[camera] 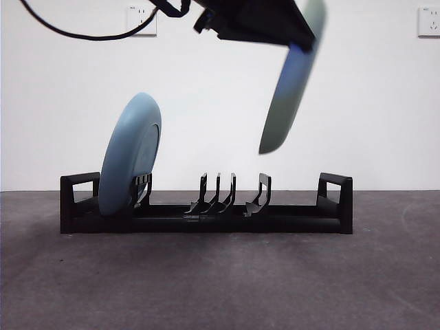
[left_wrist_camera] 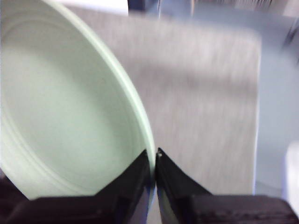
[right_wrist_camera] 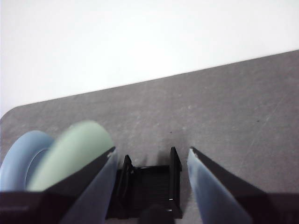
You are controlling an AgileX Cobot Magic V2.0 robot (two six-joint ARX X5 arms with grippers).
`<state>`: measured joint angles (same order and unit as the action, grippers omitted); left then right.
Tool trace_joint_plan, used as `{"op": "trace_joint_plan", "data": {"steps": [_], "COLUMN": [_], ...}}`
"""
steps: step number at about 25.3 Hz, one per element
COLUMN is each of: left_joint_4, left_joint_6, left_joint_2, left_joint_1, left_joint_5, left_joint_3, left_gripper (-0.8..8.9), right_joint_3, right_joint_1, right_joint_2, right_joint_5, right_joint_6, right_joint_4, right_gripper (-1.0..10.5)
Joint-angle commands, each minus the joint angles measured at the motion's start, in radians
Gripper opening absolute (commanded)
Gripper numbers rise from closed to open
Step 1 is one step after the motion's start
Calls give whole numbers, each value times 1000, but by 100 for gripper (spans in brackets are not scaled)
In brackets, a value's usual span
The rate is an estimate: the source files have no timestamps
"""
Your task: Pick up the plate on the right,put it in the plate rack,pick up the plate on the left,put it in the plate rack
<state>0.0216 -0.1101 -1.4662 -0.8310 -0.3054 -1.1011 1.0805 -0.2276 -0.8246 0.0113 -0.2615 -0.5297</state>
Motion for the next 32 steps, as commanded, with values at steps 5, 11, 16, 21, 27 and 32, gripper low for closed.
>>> {"op": "trace_joint_plan", "data": {"steps": [5, 11, 16, 21, 27, 32], "left_joint_4": [-252, -293, -267, -178, -167, -134], "left_joint_6": [326, 349, 360, 360, 357, 343], "left_joint_2": [-4, -15, -78, -160, -229, -269], "left_joint_1": [164, 234, 266, 278, 278, 277], "left_joint_5": [-174, -174, -207, -224, -223, -221], "left_joint_3": [6, -5, -80, -166, -177, -177], "left_gripper": [-9, -9, -9, -9, -9, -9], "right_joint_3": [2, 2, 2, 2, 2, 2], "right_joint_1": [-1, -1, -1, -1, -1, -1], "right_joint_2": [-5, -22, -38, -46, -46, -48], "right_joint_5": [20, 21, 20, 20, 21, 21], "right_joint_6": [8, 8, 8, 8, 8, 9], "right_joint_4": [6, 6, 13, 12, 13, 13], "right_gripper": [252, 252, 252, 252, 252, 252]}}
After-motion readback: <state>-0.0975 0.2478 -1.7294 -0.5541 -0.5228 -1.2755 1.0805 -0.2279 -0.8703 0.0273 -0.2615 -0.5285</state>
